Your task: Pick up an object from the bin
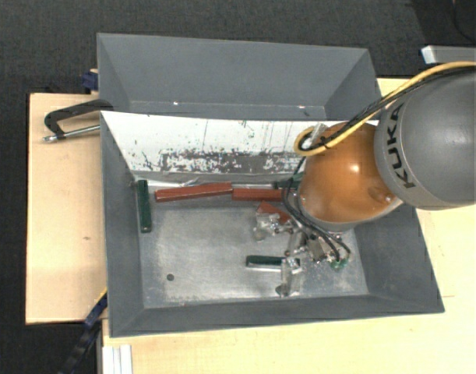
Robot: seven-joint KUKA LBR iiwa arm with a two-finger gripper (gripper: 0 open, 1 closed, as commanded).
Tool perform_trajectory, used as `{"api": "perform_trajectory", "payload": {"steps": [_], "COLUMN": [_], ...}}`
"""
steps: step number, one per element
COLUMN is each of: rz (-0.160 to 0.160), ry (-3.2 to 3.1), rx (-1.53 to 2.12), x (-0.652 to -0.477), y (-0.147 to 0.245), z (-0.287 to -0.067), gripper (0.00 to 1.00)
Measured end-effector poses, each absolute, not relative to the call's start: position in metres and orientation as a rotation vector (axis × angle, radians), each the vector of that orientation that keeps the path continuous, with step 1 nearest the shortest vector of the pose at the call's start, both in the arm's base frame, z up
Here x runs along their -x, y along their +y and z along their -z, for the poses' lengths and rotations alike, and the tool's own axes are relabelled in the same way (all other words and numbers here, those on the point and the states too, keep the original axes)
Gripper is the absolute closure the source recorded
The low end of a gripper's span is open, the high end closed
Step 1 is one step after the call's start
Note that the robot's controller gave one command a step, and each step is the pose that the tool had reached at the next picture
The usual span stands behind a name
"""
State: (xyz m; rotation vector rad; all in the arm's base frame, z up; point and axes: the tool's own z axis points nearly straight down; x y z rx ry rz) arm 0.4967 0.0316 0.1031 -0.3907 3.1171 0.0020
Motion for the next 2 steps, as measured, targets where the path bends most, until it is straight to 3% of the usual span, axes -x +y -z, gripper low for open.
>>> {"api": "perform_trajectory", "payload": {"steps": [1,2], "rz": [-0.002,-0.002], "ry": [3.134,3.134], "rx": [0.224,0.224], "x": [-0.5053,-0.5054], "y": [0.0347,0.0347], "z": [-0.0705,-0.0705], "gripper": [1.00,1.00]}}
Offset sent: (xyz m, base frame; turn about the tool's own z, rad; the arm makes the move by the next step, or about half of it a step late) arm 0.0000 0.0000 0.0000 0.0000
